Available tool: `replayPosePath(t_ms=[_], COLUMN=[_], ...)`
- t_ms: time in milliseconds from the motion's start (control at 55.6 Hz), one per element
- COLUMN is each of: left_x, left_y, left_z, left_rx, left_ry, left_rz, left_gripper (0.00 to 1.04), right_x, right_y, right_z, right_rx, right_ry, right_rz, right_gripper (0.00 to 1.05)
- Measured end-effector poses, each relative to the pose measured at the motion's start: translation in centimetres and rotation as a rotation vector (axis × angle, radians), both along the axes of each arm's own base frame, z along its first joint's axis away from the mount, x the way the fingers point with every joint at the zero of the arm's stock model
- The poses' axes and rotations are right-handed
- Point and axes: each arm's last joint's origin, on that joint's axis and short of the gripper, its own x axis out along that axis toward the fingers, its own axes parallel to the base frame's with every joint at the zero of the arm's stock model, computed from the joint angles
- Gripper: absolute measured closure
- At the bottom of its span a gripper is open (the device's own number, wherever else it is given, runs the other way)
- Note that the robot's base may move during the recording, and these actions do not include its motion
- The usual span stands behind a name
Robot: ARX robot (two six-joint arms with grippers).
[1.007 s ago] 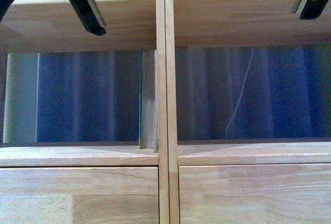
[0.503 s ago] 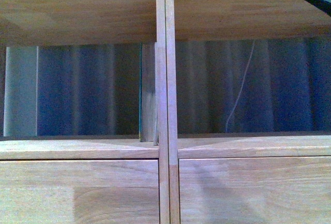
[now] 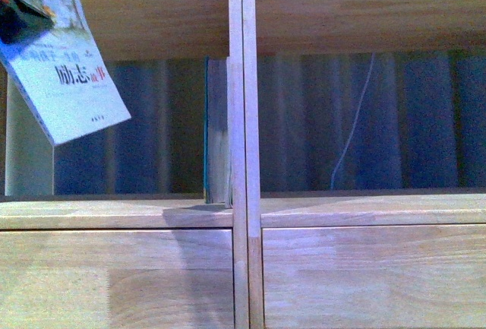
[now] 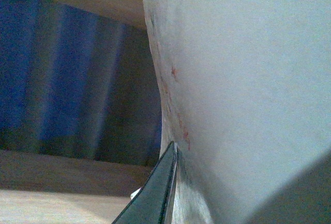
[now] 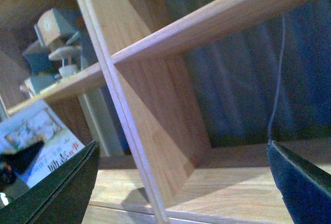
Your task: Organize books on shelf
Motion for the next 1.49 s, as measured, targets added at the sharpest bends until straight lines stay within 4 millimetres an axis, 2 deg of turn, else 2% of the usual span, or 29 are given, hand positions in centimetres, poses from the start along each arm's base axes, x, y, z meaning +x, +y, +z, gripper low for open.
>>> replayPosePath(t_ms=[162, 413, 629, 935, 1115, 1366, 1492], left_x=[3.9, 8.1, 10.9, 14.9, 16.2, 16.6, 16.7], left_y=[-1.3, -3.0, -4.4, -4.6, -5.0, -6.6, -7.0], left_z=[-1.0, -2.2, -3.1, -3.9, -3.9, -4.0, -4.5], left_rx=[0.144, 0.287, 0.356, 0.354, 0.356, 0.395, 0.393], left_ry=[0.015, 0.015, -0.01, 0.03, 0.051, 0.053, 0.064], left_rz=[0.071, 0.113, 0.116, 0.17, 0.177, 0.17, 0.157], left_gripper=[0.87, 0.87, 0.87, 0.87, 0.87, 0.87, 0.68], right_x=[-2.8, -5.0, -5.4, -5.4, -5.4, -5.4, -5.4], right_y=[1.0, 1.9, 2.0, 2.0, 2.0, 2.0, 2.0], right_z=[-0.7, -2.0, -2.5, -2.6, -2.6, -2.6, -2.6], right_rx=[-0.21, -0.313, -0.33, -0.328, -0.329, -0.329, -0.329], right_ry=[-0.075, -0.106, -0.11, -0.108, -0.11, -0.11, -0.109], right_rz=[-0.062, -0.066, -0.078, -0.085, -0.085, -0.085, -0.085], right_gripper=[0.07, 0.07, 0.07, 0.07, 0.07, 0.07, 0.07])
